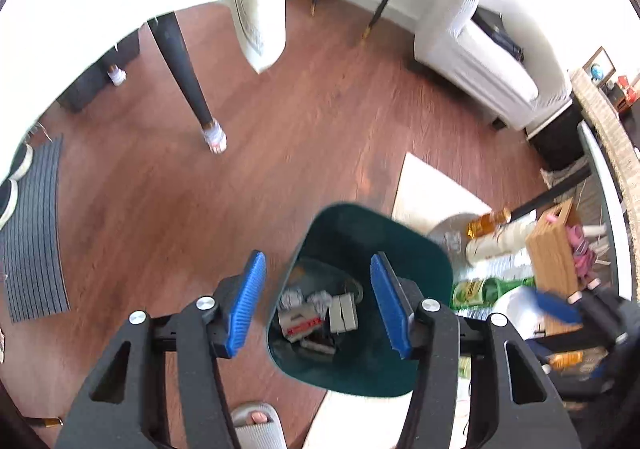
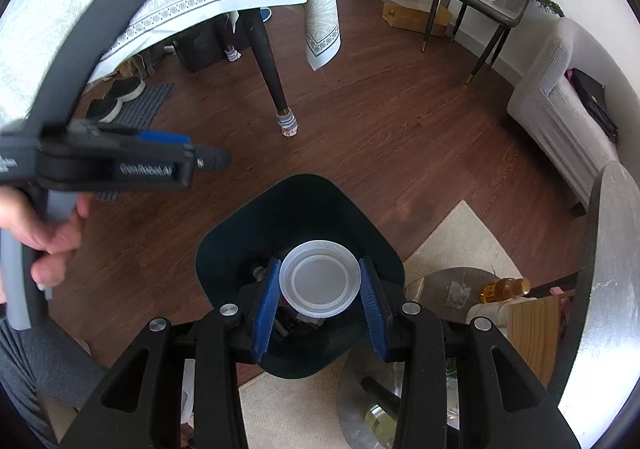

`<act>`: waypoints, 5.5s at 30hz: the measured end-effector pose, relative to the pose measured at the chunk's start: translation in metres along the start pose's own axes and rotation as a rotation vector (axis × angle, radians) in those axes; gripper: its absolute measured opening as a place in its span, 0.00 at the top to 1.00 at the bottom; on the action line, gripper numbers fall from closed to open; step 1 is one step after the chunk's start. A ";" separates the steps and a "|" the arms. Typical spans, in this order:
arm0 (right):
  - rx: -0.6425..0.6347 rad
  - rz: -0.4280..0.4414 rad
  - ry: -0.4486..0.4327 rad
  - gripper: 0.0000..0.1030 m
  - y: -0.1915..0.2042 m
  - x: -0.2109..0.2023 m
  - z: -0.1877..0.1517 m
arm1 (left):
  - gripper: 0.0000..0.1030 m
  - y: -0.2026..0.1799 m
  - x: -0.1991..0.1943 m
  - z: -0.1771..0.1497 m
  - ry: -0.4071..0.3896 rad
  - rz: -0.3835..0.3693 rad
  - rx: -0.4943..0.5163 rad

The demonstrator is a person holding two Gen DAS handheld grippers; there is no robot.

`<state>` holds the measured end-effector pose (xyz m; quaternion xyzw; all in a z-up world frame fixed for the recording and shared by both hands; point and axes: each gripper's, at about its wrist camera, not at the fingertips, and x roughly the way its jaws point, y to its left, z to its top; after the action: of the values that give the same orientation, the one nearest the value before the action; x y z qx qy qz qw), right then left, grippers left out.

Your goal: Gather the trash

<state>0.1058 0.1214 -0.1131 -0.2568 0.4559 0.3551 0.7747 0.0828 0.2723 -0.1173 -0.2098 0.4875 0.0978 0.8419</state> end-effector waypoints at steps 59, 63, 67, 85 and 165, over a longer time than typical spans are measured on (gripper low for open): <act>0.486 -0.247 -0.408 0.13 -0.108 -0.199 -0.178 | 0.09 -0.140 -0.176 -0.111 -0.371 -0.032 0.471; 0.493 -0.270 -0.398 0.11 -0.104 -0.219 -0.209 | 0.09 -0.137 -0.173 -0.123 -0.351 -0.037 0.460; 0.518 -0.288 -0.425 0.08 -0.102 -0.248 -0.237 | 0.09 -0.138 -0.171 -0.139 -0.334 -0.039 0.465; 0.530 -0.386 -0.452 0.05 -0.080 -0.249 -0.276 | 0.09 -0.141 -0.157 -0.162 -0.338 -0.050 0.470; 0.515 -0.375 -0.422 0.04 -0.075 -0.241 -0.267 | 0.07 -0.143 -0.158 -0.162 -0.328 -0.040 0.479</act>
<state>-0.0552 -0.1936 -0.0145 -0.0540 0.3056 0.1262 0.9422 -0.0705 0.0780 -0.0153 0.0037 0.3500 -0.0043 0.9367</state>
